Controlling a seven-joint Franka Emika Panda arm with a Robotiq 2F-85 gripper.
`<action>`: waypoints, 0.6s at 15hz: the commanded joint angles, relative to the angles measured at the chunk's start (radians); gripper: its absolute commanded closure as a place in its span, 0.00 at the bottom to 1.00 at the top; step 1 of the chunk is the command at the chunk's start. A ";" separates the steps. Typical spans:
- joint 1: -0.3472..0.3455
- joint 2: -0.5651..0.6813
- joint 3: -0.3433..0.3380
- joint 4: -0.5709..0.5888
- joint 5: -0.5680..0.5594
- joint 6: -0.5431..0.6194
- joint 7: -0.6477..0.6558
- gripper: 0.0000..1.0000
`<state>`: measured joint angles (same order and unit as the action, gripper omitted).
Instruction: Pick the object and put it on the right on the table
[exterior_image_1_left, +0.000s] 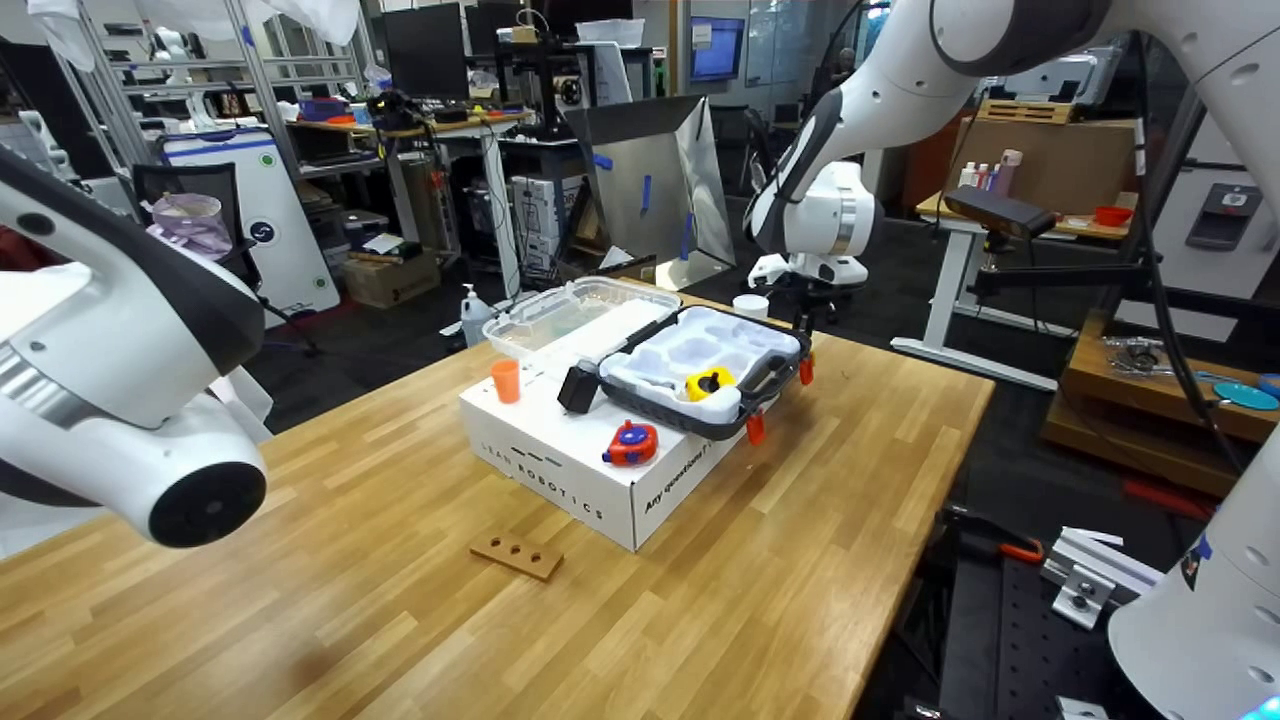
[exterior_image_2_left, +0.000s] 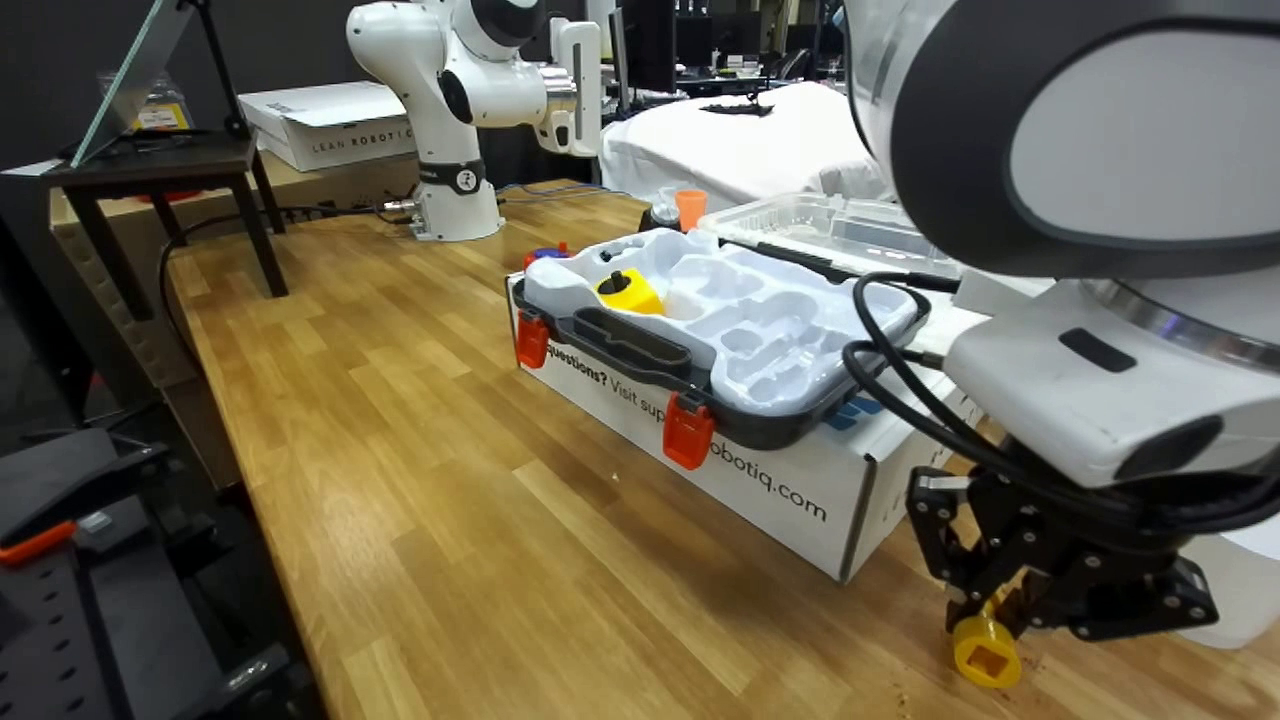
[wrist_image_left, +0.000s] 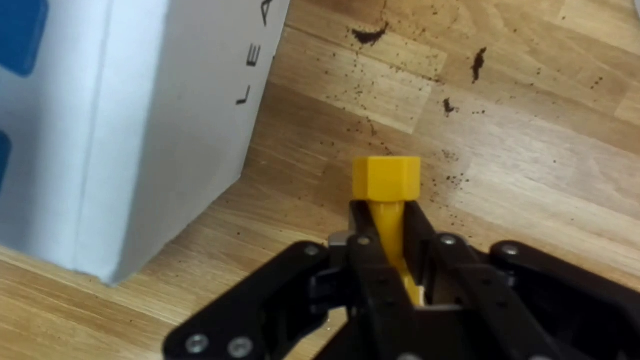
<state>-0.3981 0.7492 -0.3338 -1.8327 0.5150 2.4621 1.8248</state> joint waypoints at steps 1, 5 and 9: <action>-0.027 0.014 0.017 0.039 -0.008 -0.048 0.008 0.95; -0.012 0.005 0.011 0.019 -0.012 -0.034 0.008 0.80; -0.013 0.011 0.011 0.027 -0.012 -0.042 0.008 0.78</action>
<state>-0.4007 0.7605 -0.3330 -1.8096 0.5151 2.4203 1.8253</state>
